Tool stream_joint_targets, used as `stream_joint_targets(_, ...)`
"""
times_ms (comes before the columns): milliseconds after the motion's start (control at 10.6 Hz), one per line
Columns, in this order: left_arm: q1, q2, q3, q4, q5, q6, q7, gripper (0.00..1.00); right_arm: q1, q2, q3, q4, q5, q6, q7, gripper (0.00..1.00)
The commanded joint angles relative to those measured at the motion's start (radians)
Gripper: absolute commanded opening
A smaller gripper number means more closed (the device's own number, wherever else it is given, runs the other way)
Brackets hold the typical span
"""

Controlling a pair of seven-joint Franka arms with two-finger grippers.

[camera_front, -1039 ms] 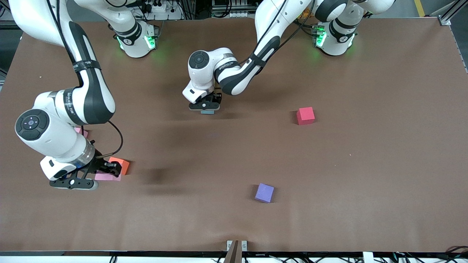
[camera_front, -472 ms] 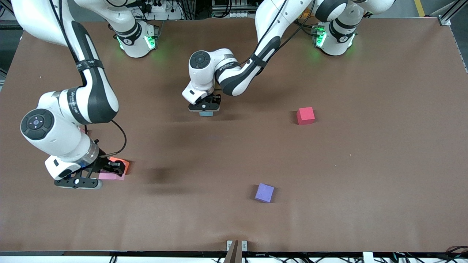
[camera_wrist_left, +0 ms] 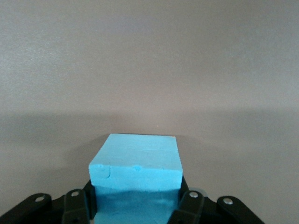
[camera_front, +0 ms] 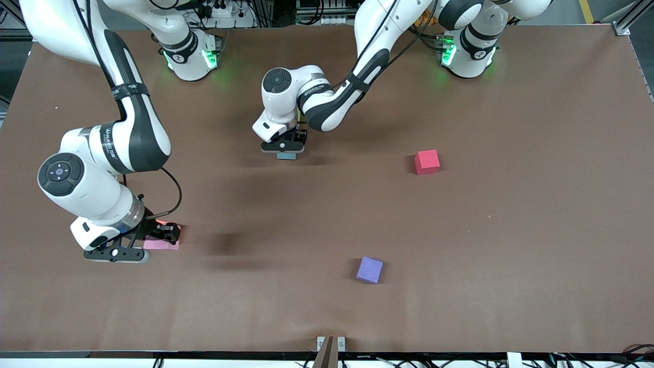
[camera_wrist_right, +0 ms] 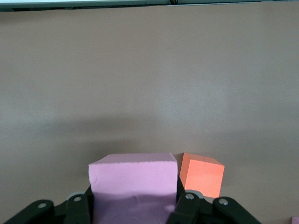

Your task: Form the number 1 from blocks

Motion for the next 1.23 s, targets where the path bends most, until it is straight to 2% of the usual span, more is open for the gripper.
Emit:
stream_joint_targets(0,-0.011,0.004,0.014,0.015,0.004,0.002,0.046,1.0,-0.003,-0.021,0.002,-0.023,0.015,0.0,0.008,0.0)
stream_joint_targets(189,-0.008,-0.017,0.023,0.015,0.011,-0.032,0.045,1.0,-0.003,-0.021,0.002,-0.023,0.015,0.0,0.008,0.0)
stream_joint_targets(378,0.024,-0.066,0.072,0.015,0.011,-0.139,0.052,1.0,0.003,-0.02,0.002,-0.023,0.015,0.006,0.018,0.0)
stream_joint_targets(567,0.131,-0.111,0.081,0.009,0.014,-0.207,0.057,1.0,0.04,-0.006,0.005,-0.022,0.015,0.014,0.098,0.0)
stream_joint_targets(945,0.365,-0.23,0.072,-0.014,-0.005,-0.363,0.196,1.0,0.118,0.023,0.028,-0.026,0.015,0.012,0.222,0.0)
stream_joint_targets(1134,0.493,-0.251,0.057,-0.049,-0.022,-0.464,0.271,1.0,0.196,0.054,0.033,-0.028,0.015,0.016,0.3,0.0)
